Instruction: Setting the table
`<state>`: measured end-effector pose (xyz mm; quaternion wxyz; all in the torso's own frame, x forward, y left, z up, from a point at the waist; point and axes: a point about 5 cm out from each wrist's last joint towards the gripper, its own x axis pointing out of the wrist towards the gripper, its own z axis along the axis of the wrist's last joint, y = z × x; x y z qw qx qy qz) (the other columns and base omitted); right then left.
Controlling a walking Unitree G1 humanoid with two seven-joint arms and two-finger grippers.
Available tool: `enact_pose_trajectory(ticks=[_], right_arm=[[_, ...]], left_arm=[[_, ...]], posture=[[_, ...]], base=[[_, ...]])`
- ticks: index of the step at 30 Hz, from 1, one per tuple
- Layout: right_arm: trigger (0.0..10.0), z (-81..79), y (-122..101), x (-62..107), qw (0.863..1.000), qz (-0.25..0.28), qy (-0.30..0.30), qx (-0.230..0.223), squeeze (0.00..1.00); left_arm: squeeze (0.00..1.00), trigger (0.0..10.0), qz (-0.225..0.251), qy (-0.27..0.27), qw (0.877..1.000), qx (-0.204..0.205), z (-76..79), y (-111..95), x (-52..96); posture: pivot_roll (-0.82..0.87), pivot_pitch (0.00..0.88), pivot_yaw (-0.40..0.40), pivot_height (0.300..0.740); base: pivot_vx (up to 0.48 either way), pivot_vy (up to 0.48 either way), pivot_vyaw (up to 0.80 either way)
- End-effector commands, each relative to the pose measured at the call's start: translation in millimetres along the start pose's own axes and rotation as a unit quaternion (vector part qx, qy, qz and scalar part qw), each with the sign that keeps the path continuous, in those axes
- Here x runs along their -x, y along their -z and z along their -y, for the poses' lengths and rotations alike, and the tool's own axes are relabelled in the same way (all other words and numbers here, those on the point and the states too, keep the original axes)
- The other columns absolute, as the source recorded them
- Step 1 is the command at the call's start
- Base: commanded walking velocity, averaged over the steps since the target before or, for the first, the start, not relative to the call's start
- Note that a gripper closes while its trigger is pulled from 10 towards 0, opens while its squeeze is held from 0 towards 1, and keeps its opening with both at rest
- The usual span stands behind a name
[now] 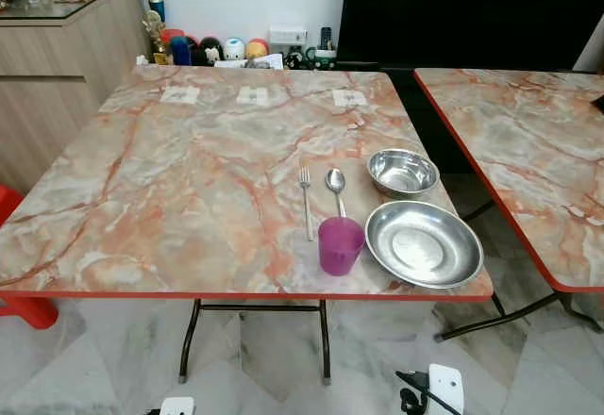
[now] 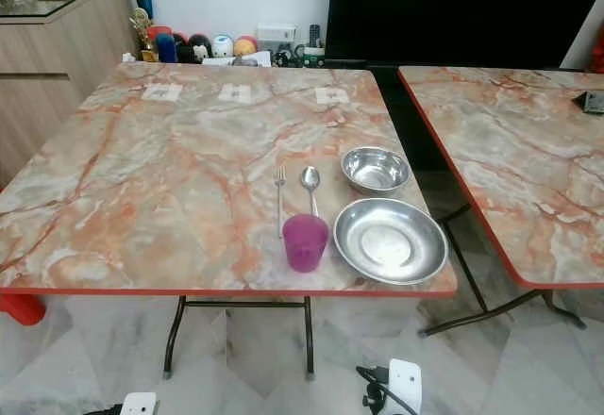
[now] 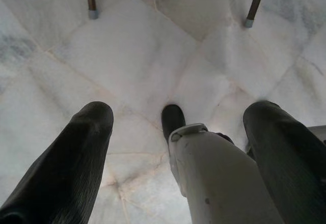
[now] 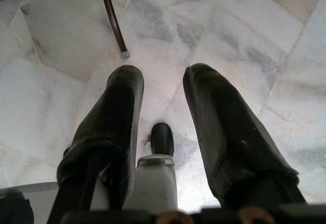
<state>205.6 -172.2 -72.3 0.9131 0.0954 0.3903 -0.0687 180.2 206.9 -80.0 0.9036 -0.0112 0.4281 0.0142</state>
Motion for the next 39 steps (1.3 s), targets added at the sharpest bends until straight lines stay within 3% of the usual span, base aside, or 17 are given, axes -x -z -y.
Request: enact_pose_trajectory(ticks=[1, 15, 18, 20, 23, 33, 39], right_arm=[[10.0, 2.1, 0.5, 0.5, 1.000, 0.004, 0.007, -0.007, 0.00], [10.0, 4.8, -1.6, 1.4, 0.998, 0.028, 0.032, -0.046, 0.00], [10.0, 21.5, -50.0, 7.4, 0.978, 0.191, 0.074, -0.045, 0.00], [10.0, 24.5, -58.8, 12.4, 0.970, 0.228, 0.079, -0.016, 0.00], [10.0, 29.8, -65.0, 19.6, 0.960, 0.267, 0.082, -0.017, 0.00], [10.0, 41.0, -65.0, 44.5, 0.947, 0.306, 0.097, -0.018, 0.00], [10.0, 49.4, -62.0, 77.5, 0.937, 0.333, 0.108, 0.009, 0.00]], left_arm=[[0.00, 10.0, -0.008, -0.001, 1.000, 0.001, 0.7, 3.7, 0.5], [0.00, 10.0, -0.007, 0.002, 1.000, 0.002, 4.1, 3.5, 0.0], [0.00, 10.0, -0.008, 0.001, 1.000, 0.001, 3.6, 4.7, 0.4], [0.00, 10.0, -0.008, 0.001, 1.000, 0.001, 3.3, 4.9, 0.5], [0.00, 10.0, -0.007, 0.001, 1.000, 0.000, 2.8, 5.1, 0.7], [0.00, 10.0, -0.006, 0.003, 1.000, -0.004, 2.8, 5.1, 0.8], [0.00, 10.0, -0.008, 0.004, 1.000, -0.006, 2.4, 6.4, 1.2]], posture=[[0.02, 0.070, -0.039, 0.740], [0.00, 0.083, -0.046, 0.740], [0.00, 0.085, -0.049, 0.740], [0.00, 0.086, -0.051, 0.740], [-0.01, 0.088, -0.052, 0.740], [-0.01, 0.086, -0.061, 0.740], [-0.02, 0.088, -0.065, 0.740]], base=[[0.000, 0.000, 0.00], [0.000, 0.000, 0.00], [0.000, 0.000, 0.00], [0.000, 0.000, 0.00], [0.000, 0.000, 0.00], [0.000, 0.000, 0.00], [0.000, 0.000, 0.00]])
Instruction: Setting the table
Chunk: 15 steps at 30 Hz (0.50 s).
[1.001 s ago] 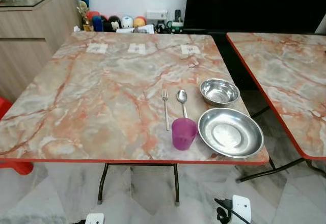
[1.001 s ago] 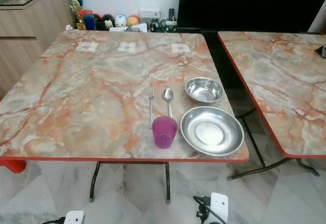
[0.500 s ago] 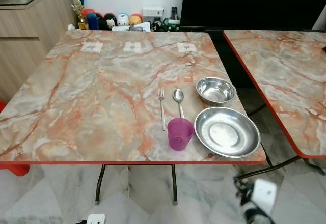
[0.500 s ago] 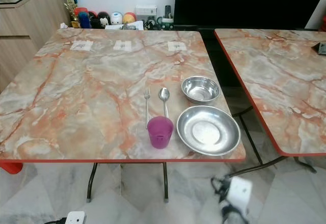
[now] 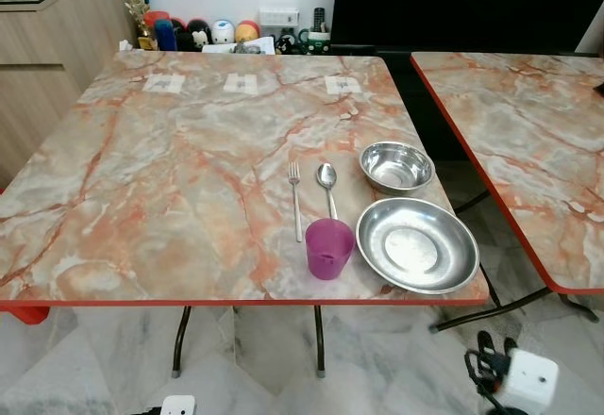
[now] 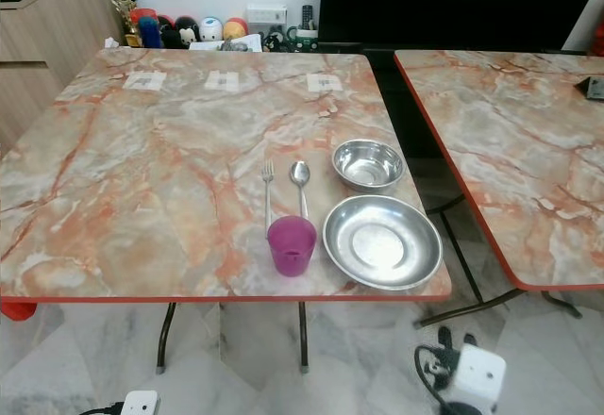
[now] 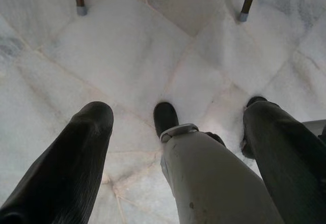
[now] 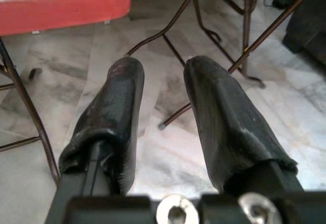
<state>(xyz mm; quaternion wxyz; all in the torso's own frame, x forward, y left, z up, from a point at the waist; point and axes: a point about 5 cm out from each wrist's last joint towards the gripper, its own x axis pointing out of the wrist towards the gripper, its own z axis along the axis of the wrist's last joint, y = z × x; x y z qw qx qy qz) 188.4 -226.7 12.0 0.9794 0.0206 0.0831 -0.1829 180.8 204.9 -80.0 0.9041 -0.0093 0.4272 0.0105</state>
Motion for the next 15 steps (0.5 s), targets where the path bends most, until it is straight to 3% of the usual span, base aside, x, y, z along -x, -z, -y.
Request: enact_pose_trajectory(ticks=[1, 5, 6, 7, 11, 15], right_arm=[[10.0, 6.7, -9.5, 4.2, 1.000, 0.013, 0.015, 0.000, 0.00], [10.0, 13.5, -20.9, 9.5, 0.999, 0.028, 0.027, -0.010, 0.00], [10.0, 12.7, -27.8, 8.9, 0.999, 0.034, 0.021, -0.016, 0.57], [10.0, 12.2, -32.5, 6.8, 0.999, 0.038, 0.021, -0.022, 1.00], [10.0, 8.3, -48.4, -6.1, 0.997, 0.055, 0.019, -0.050, 1.00], [10.0, -10.1, -76.1, -39.2, 0.990, 0.060, -0.014, -0.127, 1.00]], left_arm=[[0.00, 10.0, -0.010, 0.002, 1.000, -0.002, 0.4, 6.9, 1.6], [0.00, 10.0, -0.011, 0.003, 1.000, -0.004, 0.4, 7.6, 1.8], [0.00, 10.0, -0.012, 0.003, 1.000, -0.004, 0.3, 7.9, 1.9], [0.00, 10.0, -0.012, 0.003, 1.000, -0.004, 0.3, 8.1, 1.9], [0.00, 10.0, -0.013, 0.003, 1.000, -0.005, 0.6, 8.6, 2.0], [0.00, 10.0, -0.013, 0.001, 1.000, 0.000, 0.8, 9.3, 2.1]], posture=[[-0.02, 0.088, -0.065, 0.740], [-0.03, 0.087, -0.065, 0.740], [-0.03, 0.088, -0.064, 0.740], [-0.03, 0.088, -0.064, 0.740], [-0.04, 0.086, -0.062, 0.740], [-0.03, 0.083, -0.065, 0.740]], base=[[0.000, 0.000, 0.00], [0.000, 0.000, 0.00], [0.000, 0.000, 0.00], [0.000, 0.000, 0.00], [0.000, 0.000, 0.00], [0.000, 0.000, 0.00]])
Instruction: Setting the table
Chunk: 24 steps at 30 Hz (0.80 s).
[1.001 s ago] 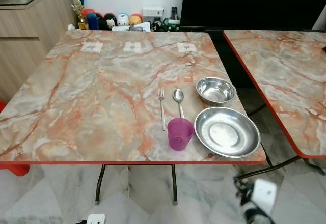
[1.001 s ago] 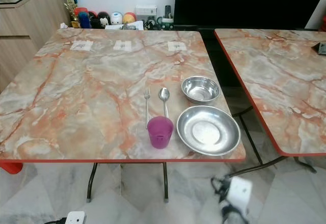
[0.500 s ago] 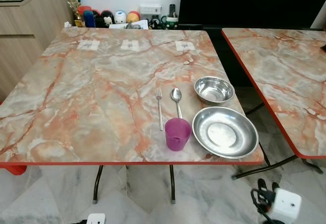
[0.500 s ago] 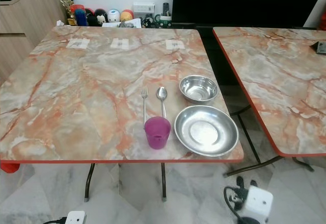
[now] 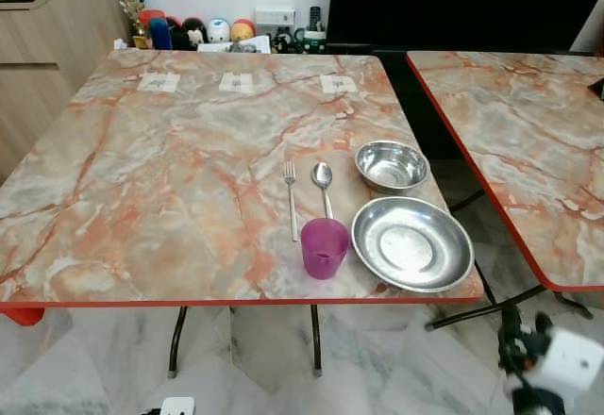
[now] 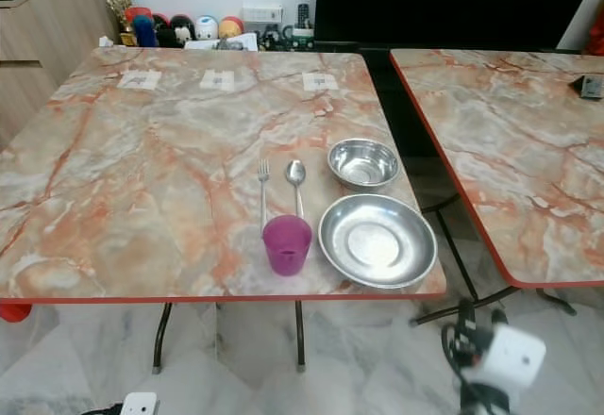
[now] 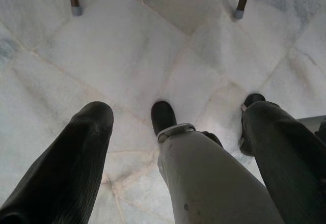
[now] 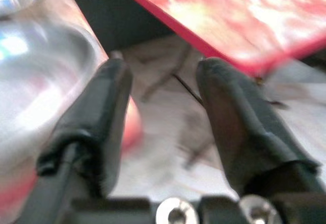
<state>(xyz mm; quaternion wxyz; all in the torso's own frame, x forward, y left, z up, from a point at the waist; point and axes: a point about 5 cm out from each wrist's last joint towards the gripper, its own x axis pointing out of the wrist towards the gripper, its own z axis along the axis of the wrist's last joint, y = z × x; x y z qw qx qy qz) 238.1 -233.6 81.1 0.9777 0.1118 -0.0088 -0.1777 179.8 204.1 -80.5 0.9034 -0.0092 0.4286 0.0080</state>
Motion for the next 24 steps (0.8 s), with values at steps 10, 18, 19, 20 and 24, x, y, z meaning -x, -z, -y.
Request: enact_pose_trajectory(ticks=[10, 18, 19, 20, 24], right_arm=[[10.0, -23.6, -4.5, -38.0, 0.995, -0.035, -0.003, -0.094, 0.00], [10.0, -20.5, 4.6, -43.4, 0.989, -0.074, 0.013, -0.125, 0.00], [10.0, -19.5, 6.9, -44.6, 0.988, -0.084, 0.016, -0.131, 0.00], [10.0, -19.1, 7.8, -45.3, 0.987, -0.087, 0.018, -0.134, 0.00], [10.0, -23.7, 10.4, -50.2, 0.986, -0.101, 0.004, -0.132, 0.00]], left_arm=[[0.00, 10.0, -0.016, -0.004, 1.000, 0.004, -0.4, 10.2, 2.3], [0.00, 10.0, -0.017, -0.005, 1.000, 0.002, -0.9, 11.5, 2.8], [0.00, 10.0, -0.017, -0.005, 1.000, 0.001, -1.0, 11.5, 2.8], [0.00, 10.0, -0.017, -0.005, 1.000, 0.001, -1.1, 11.6, 2.9], [0.00, 10.0, -0.018, -0.004, 1.000, -0.001, -1.6, 11.7, 3.0]], posture=[[-0.02, 0.079, -0.061, 0.740], [-0.01, 0.075, -0.057, 0.740], [-0.01, 0.075, -0.057, 0.740], [-0.01, 0.071, -0.054, 0.740], [-0.01, 0.064, -0.049, 0.740]], base=[[0.000, 0.000, 0.00], [0.000, 0.000, 0.00], [0.000, 0.000, 0.00], [0.000, 0.000, 0.00], [0.000, 0.000, 0.00]])
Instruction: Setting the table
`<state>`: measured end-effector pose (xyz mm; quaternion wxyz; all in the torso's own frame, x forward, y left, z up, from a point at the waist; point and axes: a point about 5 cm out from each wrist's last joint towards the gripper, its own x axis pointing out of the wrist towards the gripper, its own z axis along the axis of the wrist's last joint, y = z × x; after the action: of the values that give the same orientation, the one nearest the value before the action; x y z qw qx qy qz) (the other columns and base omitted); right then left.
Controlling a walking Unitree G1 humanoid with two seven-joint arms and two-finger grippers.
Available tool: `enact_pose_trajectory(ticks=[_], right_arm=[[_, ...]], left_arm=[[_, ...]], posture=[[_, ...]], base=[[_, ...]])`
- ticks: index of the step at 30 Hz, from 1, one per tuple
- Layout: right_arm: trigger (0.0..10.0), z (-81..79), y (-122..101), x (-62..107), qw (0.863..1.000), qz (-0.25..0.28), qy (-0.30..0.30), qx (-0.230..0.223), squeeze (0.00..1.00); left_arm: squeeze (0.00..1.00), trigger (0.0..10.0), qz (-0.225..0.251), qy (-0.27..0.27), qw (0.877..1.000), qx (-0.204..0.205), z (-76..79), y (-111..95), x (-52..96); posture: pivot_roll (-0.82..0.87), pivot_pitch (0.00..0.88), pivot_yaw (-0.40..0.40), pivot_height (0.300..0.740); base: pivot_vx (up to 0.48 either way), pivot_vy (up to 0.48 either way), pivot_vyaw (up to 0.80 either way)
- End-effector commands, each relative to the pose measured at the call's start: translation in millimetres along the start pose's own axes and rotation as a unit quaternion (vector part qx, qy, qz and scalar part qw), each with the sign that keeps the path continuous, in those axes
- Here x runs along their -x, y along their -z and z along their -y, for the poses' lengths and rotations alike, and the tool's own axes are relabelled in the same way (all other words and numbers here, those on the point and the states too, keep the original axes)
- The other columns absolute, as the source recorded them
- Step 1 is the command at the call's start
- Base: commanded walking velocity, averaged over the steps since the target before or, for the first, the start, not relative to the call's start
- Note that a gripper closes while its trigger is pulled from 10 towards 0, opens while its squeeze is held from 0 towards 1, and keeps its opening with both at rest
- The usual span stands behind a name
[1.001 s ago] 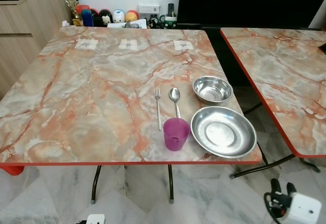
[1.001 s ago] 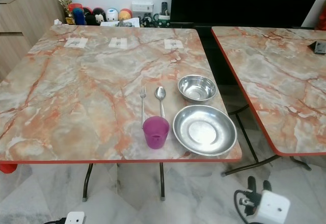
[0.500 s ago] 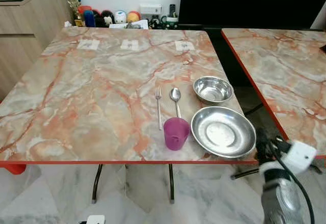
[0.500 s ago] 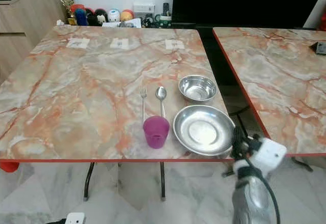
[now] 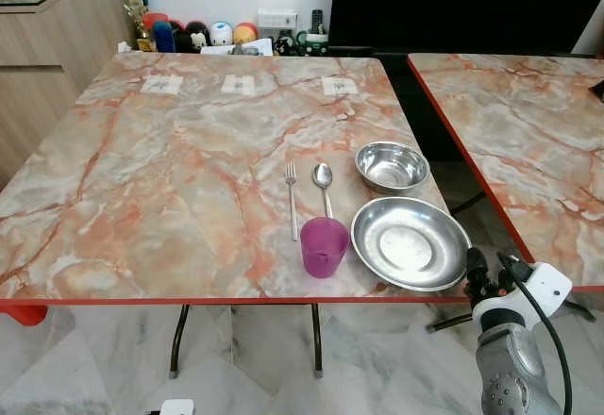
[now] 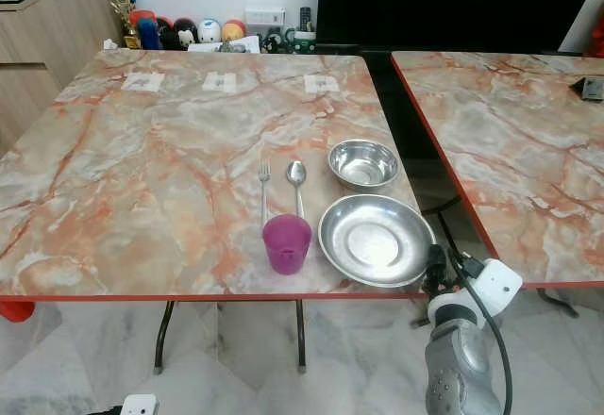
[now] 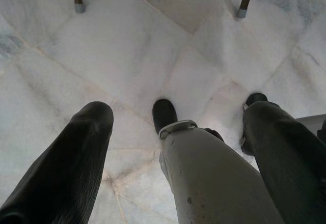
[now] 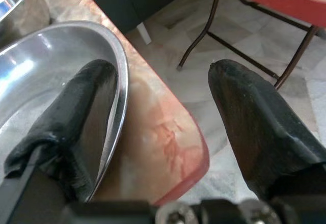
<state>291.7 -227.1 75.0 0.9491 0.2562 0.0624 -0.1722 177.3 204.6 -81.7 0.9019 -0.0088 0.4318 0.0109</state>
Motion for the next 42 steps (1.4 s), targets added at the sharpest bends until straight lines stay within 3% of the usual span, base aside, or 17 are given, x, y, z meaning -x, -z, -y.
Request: enact_pose_trajectory(ticks=[1, 4, 5, 6, 7, 8, 9, 10, 12, 13, 30, 42], right_arm=[[10.0, -0.7, -0.3, -2.1, 1.000, -0.006, -0.004, 0.000, 0.00], [10.0, -6.4, 0.8, -5.6, 1.000, -0.014, -0.018, 0.003, 0.00], [7.9, -9.5, 0.8, -7.6, 1.000, -0.017, -0.024, 0.005, 0.00], [3.8, -11.9, 0.6, -9.1, 0.999, -0.018, -0.029, 0.009, 0.00], [3.8, -13.3, 0.4, -10.1, 0.999, -0.019, -0.031, 0.011, 0.00], [1.1, -15.3, 0.0, -12.2, 0.999, -0.020, -0.033, 0.009, 0.00], [1.1, -16.0, 0.0, -13.0, 0.999, -0.020, -0.033, 0.007, 0.00], [7.3, -17.3, 0.5, -13.9, 0.999, -0.023, -0.037, 0.009, 0.00], [7.3, -18.2, 0.9, -14.5, 0.999, -0.025, -0.039, 0.010, 0.00], [10.0, -20.0, 2.4, -15.5, 0.999, -0.030, -0.042, 0.014, 0.00], [10.0, -25.0, 7.6, -23.2, 0.998, -0.045, -0.043, 0.005, 0.00], [10.0, -21.7, 9.0, -17.5, 0.999, -0.034, -0.034, -0.015, 0.00]], left_arm=[[0.00, 10.0, -0.015, -0.001, 1.000, -0.002, -1.1, 9.0, 2.2], [0.00, 10.0, -0.015, 0.000, 1.000, -0.005, -0.9, 8.8, 2.1], [0.00, 10.0, -0.015, 0.000, 1.000, -0.005, -0.8, 8.7, 2.1], [0.00, 10.0, -0.015, 0.000, 1.000, -0.006, -0.7, 8.5, 2.0], [0.00, 10.0, -0.015, 0.000, 1.000, -0.006, -0.7, 8.5, 2.0], [0.00, 10.0, -0.015, 0.001, 1.000, -0.006, -0.6, 8.5, 2.0], [0.00, 10.0, -0.015, 0.001, 1.000, -0.006, -0.7, 8.5, 2.0], [0.00, 10.0, -0.015, 0.001, 1.000, -0.006, -0.6, 8.4, 2.0], [0.00, 10.0, -0.015, 0.001, 1.000, -0.006, -0.5, 8.4, 1.9], [0.00, 10.0, -0.015, 0.001, 1.000, -0.006, -0.6, 8.1, 1.9], [0.00, 10.0, -0.014, -0.002, 1.000, -0.006, -2.0, 6.7, 1.6], [0.00, 10.0, -0.014, 0.000, 1.000, -0.007, 0.7, 7.3, 1.4]], posture=[[-0.01, 0.064, -0.049, 0.740], [-0.01, 0.064, -0.049, 0.740], [-0.01, 0.059, -0.048, 0.740], [-0.01, 0.059, -0.048, 0.740], [-0.01, 0.059, -0.048, 0.740], [0.00, 0.055, -0.046, 0.740], [0.00, 0.055, -0.046, 0.740], [0.00, 0.055, -0.045, 0.740], [0.00, 0.055, -0.045, 0.740], [0.00, 0.062, -0.044, 0.740], [0.01, 0.081, -0.044, 0.740], [0.01, 0.084, -0.047, 0.740]], base=[[0.000, 0.000, 0.00], [0.000, 0.000, 0.00], [0.000, 0.000, 0.00], [0.000, 0.000, 0.00], [0.000, 0.000, 0.00], [0.000, 0.000, 0.00], [0.000, 0.000, 0.00], [0.000, 0.000, 0.00], [0.000, 0.000, 0.00], [0.000, 0.000, 0.00], [0.000, 0.000, 0.00], [0.000, 0.000, 0.00]])
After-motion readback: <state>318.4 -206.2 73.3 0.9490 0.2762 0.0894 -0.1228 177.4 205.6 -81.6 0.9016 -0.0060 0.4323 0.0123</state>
